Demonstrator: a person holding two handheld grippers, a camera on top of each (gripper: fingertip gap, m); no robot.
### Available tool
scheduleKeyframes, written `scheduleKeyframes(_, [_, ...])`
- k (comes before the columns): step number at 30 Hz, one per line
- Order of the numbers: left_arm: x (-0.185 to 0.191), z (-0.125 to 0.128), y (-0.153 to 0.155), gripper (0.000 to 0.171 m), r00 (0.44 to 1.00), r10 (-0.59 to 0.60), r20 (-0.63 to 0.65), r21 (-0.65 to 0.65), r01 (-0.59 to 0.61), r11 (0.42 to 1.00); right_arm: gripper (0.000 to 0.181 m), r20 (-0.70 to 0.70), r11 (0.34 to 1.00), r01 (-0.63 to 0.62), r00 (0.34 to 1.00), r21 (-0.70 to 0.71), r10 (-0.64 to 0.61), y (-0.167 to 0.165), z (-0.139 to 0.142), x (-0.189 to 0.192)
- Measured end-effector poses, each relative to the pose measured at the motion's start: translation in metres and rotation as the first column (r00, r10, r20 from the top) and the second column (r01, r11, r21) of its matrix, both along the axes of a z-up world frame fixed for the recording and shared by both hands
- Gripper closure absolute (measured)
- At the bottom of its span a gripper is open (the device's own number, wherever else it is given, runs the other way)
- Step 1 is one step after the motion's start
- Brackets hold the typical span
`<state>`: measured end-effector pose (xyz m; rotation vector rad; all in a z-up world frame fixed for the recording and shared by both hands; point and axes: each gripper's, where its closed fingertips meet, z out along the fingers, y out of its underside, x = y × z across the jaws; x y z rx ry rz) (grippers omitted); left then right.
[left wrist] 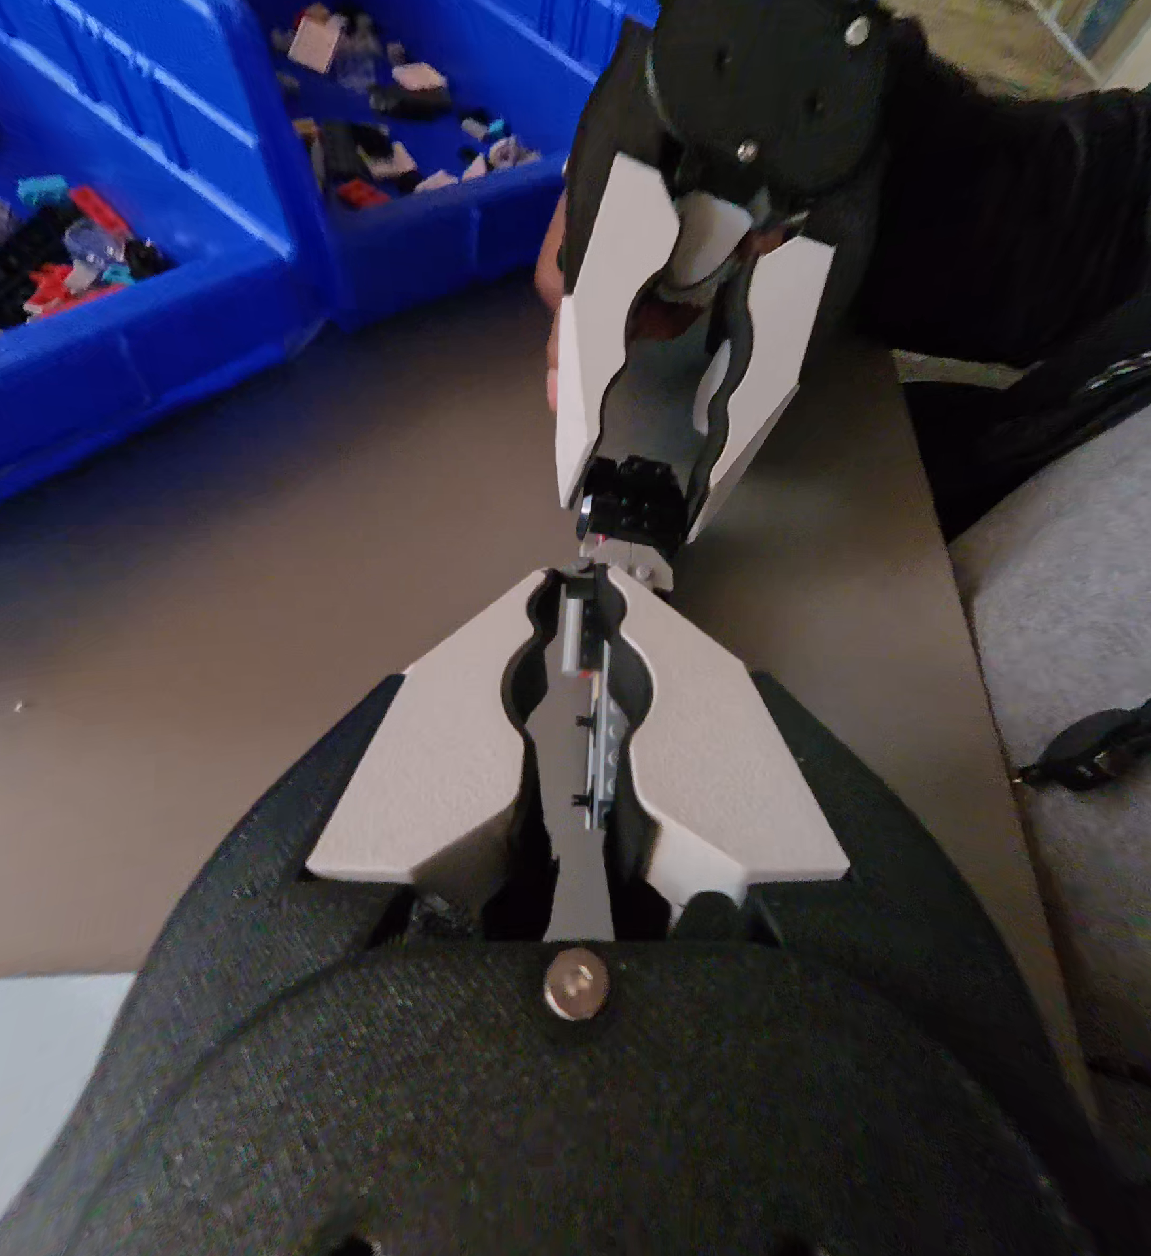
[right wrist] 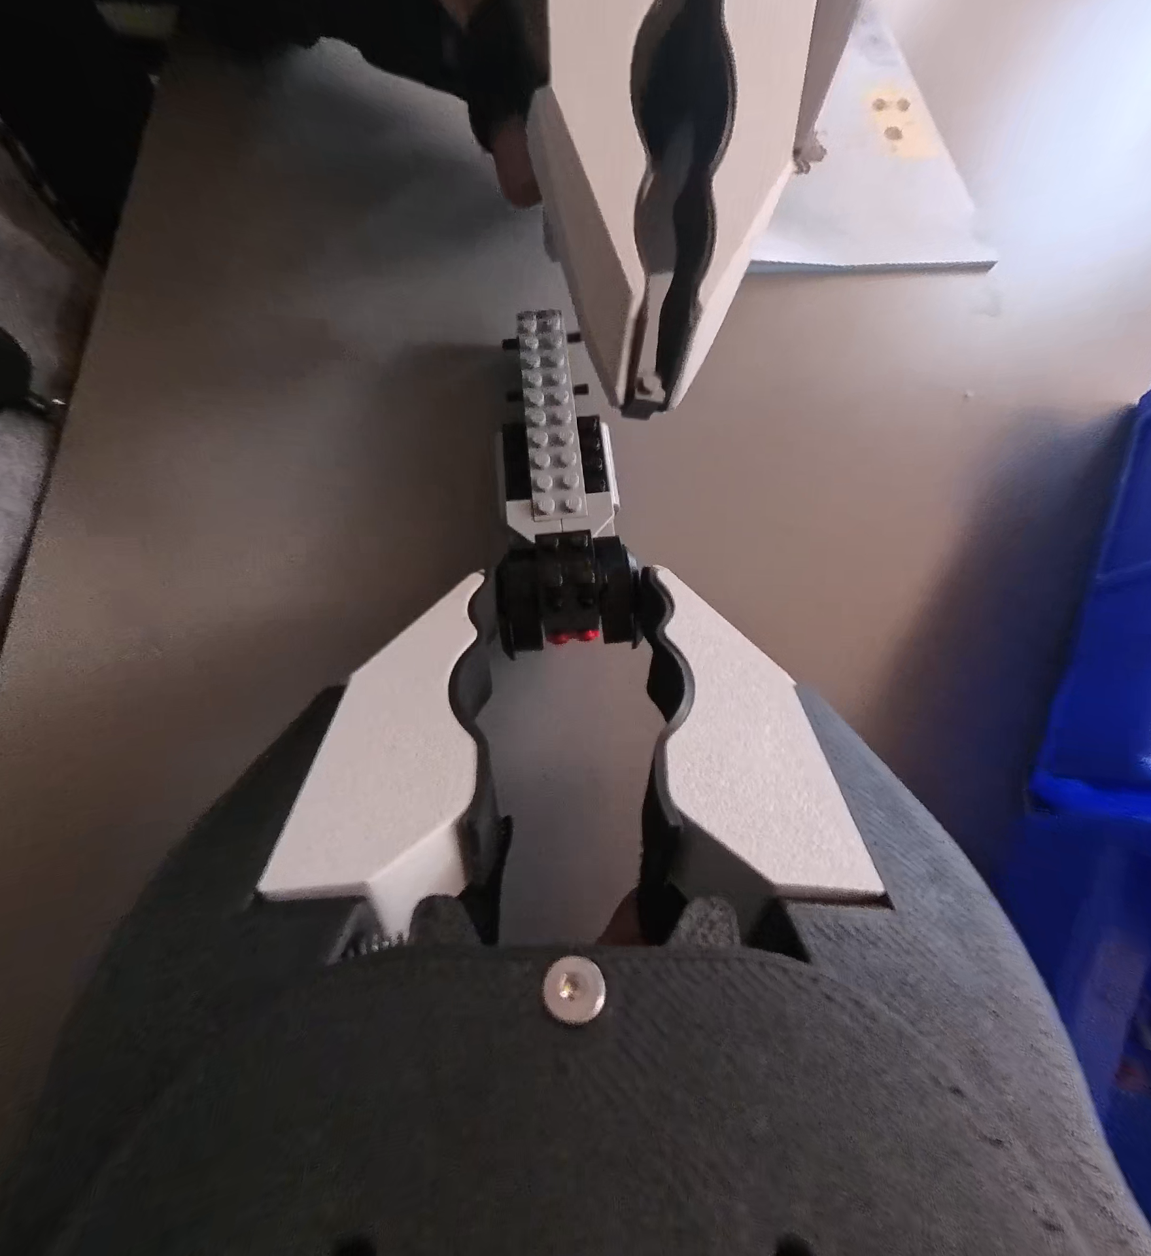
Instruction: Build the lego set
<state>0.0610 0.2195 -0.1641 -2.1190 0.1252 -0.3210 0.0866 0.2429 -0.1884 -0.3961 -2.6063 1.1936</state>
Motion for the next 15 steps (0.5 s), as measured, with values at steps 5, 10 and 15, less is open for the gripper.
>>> scheduleKeyframes(5, [-0.004, -0.016, -0.006, 0.163, 0.999, 0.044, -0.002, -0.071, -0.044, 0.997, 0.134, -0.035, 0.994, 0.076, 0.997, 0.08, -0.073, 0.005, -0.009, -0.013])
scheduleKeyframes(10, [0.0, -0.022, -0.011, 0.163, 0.997, 0.072, 0.013, -0.1, -0.071, 0.993, 0.134, -0.104, 0.966, 0.235, 0.969, 0.113, -0.223, 0.021, -0.007, -0.034])
scheduleKeyframes(15, [0.01, -0.021, -0.012, 0.163, 0.99, 0.116, 0.085, -0.097, -0.108, 0.989, 0.135, -0.158, 0.913, 0.394, 0.913, 0.105, -0.376, 0.037, 0.001, -0.054])
